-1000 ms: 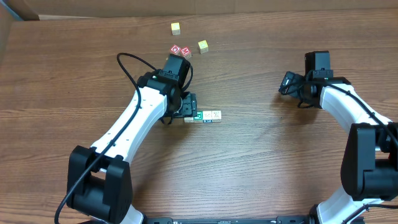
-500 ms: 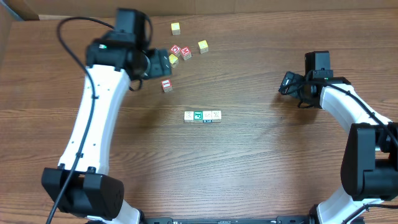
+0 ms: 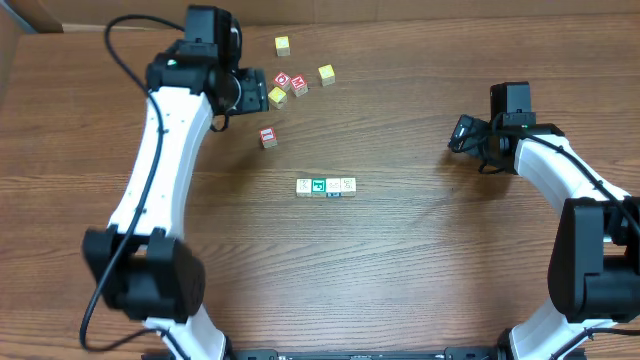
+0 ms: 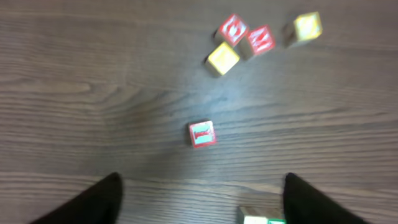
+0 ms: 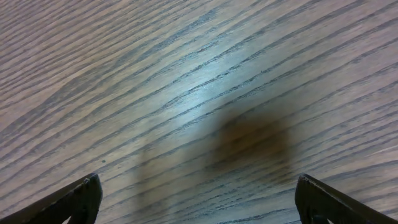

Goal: Flip 5 blocks
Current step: 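Move the left gripper back to the cluster over the red block, then grasp the red-bordered block with the left gripper and lift it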

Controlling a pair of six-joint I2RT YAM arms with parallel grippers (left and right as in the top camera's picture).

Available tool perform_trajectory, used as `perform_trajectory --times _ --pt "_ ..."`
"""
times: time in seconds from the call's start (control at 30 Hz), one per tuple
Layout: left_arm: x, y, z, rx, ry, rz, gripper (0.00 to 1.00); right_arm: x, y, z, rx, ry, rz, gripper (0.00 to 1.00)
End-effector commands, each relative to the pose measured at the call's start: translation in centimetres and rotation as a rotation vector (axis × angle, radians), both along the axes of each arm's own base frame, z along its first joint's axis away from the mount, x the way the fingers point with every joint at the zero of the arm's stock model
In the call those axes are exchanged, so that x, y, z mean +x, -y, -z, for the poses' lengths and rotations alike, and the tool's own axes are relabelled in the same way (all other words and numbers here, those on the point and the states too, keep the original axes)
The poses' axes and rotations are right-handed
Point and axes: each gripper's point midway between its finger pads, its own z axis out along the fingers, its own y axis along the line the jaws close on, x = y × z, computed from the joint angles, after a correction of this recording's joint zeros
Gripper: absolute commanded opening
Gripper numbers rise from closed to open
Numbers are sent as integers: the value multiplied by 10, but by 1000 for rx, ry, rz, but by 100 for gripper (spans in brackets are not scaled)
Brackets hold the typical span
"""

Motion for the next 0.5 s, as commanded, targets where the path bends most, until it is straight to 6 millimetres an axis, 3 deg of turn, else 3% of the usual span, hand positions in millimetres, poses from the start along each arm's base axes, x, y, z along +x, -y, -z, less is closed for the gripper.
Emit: perform_trajectory --times 0.0,0.2,0.47 --pt "8 7 35 -4 -73 9 67 7 3 -5 -12 20 1 100" --pt "14 10 97 -14 -195 -35 40 7 3 -5 -12 20 1 100" --pt "16 26 149 -80 -279 -6 39 7 3 -5 -12 20 1 100"
